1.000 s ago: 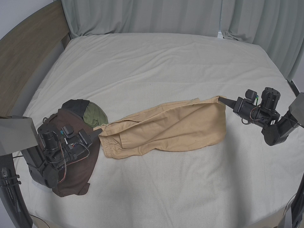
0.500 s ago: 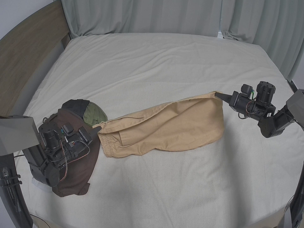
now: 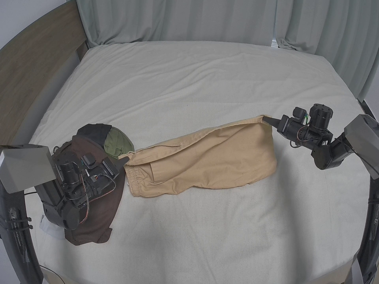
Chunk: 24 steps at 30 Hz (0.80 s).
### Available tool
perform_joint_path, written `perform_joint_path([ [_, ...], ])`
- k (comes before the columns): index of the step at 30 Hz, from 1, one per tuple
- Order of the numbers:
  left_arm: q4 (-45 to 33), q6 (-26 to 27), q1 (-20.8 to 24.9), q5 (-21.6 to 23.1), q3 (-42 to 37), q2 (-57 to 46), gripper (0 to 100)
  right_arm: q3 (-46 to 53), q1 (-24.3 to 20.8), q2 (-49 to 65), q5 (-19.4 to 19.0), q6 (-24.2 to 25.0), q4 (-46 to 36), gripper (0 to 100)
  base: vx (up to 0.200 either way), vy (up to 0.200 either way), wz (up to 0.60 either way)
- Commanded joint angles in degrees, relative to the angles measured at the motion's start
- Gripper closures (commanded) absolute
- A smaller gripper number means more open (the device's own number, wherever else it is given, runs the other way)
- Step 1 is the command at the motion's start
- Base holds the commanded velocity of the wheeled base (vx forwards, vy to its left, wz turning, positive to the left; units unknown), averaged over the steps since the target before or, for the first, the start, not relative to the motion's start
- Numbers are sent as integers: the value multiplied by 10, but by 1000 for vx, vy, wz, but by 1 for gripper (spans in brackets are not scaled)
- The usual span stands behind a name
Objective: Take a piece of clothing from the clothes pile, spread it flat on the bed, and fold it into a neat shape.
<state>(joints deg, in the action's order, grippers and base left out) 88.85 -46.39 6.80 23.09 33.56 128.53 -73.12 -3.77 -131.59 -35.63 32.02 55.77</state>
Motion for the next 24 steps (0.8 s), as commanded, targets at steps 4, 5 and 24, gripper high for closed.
perform_joint_path([
  [4, 0, 1, -1, -9, 23, 37, 100, -54, -5, -48, 19, 4, -18, 100, 0, 0, 0],
  [5, 0, 1, -1, -9, 25, 39, 100, -58, -5, -53, 21, 4, -18, 100, 0, 0, 0],
  [24, 0, 4, -4, -11, 50, 62, 0, -71, -15, -67, 21, 4, -13, 0, 0, 0, 0],
])
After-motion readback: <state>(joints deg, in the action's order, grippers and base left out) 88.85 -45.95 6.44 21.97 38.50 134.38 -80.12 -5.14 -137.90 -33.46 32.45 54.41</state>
